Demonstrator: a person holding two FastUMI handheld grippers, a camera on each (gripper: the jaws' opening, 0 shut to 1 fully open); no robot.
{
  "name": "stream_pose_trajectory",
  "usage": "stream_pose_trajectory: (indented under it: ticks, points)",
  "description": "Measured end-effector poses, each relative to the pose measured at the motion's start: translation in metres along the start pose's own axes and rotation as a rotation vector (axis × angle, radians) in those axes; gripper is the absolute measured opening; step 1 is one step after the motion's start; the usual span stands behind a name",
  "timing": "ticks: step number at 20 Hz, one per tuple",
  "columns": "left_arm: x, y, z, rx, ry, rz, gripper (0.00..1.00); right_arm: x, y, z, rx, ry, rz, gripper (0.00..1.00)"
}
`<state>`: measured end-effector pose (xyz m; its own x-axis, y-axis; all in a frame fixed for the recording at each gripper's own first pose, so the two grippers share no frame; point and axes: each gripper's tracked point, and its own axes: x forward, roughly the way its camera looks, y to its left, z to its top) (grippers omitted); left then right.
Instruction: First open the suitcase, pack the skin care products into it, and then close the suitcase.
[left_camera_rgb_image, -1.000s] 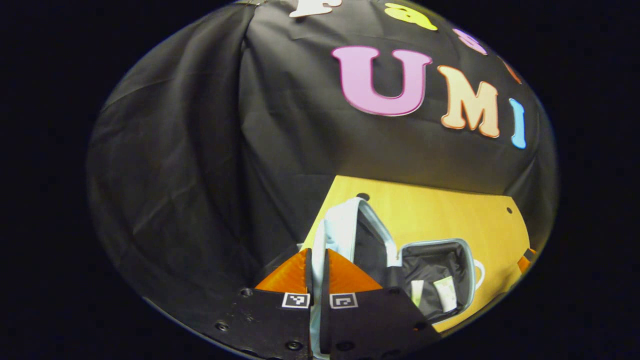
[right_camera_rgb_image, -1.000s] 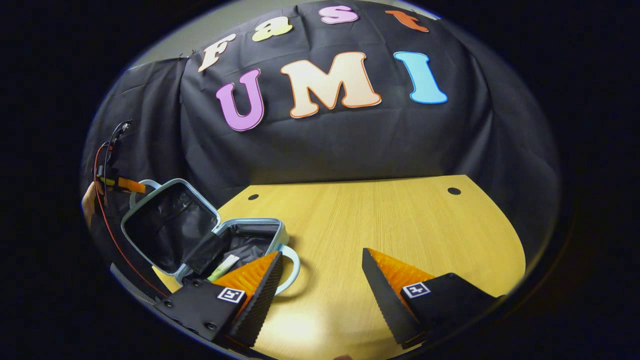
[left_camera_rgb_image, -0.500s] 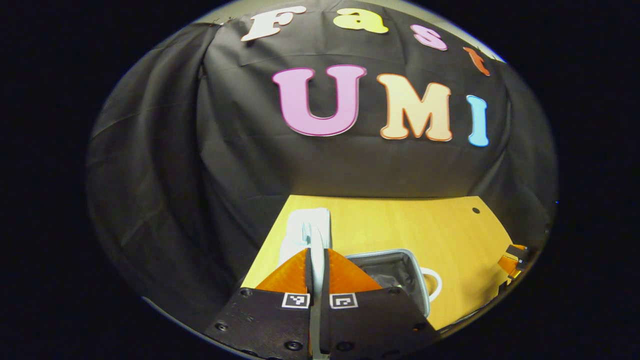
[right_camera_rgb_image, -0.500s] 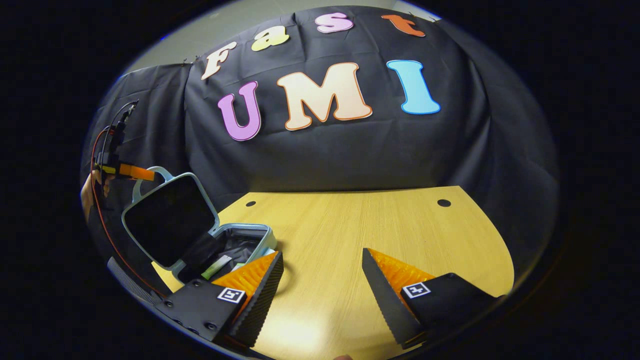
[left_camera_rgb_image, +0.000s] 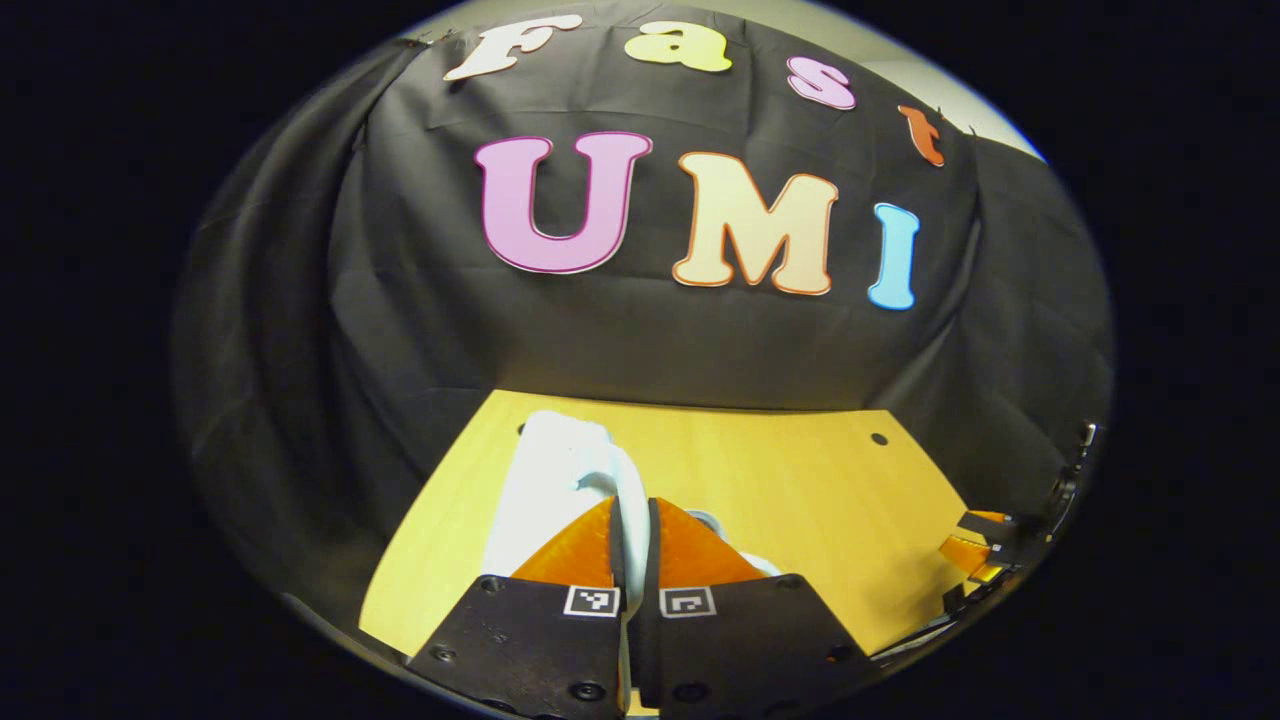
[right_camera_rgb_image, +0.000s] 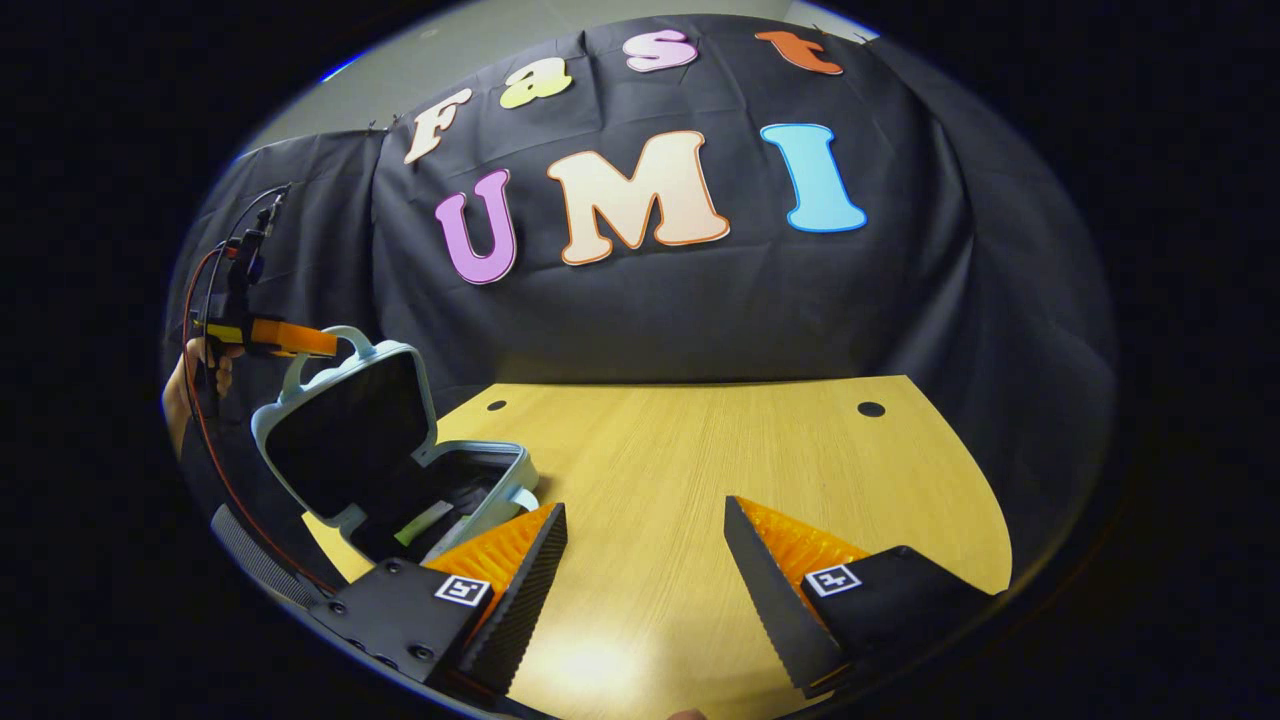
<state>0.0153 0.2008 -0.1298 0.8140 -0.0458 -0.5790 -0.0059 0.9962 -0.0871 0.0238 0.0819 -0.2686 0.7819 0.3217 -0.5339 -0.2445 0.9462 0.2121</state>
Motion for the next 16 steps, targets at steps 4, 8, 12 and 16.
stream_pose_trajectory:
  ticks: [4, 8, 12, 16]
  points:
    - [0.019, -0.060, -0.023, -0.012, 0.033, -0.088, 0.01, -0.004, -0.011, 0.003, -0.001, -0.004, 0.001, 0.98]
    - [0.037, -0.092, -0.046, -0.036, 0.071, -0.127, 0.02, -0.008, -0.022, 0.011, 0.005, -0.024, -0.012, 0.98]
    - [0.049, -0.115, -0.069, -0.035, 0.102, -0.153, 0.06, -0.015, -0.032, 0.015, -0.006, -0.037, -0.027, 0.98]
    - [0.057, -0.131, -0.078, -0.084, 0.086, -0.165, 0.20, -0.022, -0.040, 0.024, 0.004, -0.058, -0.028, 0.98]
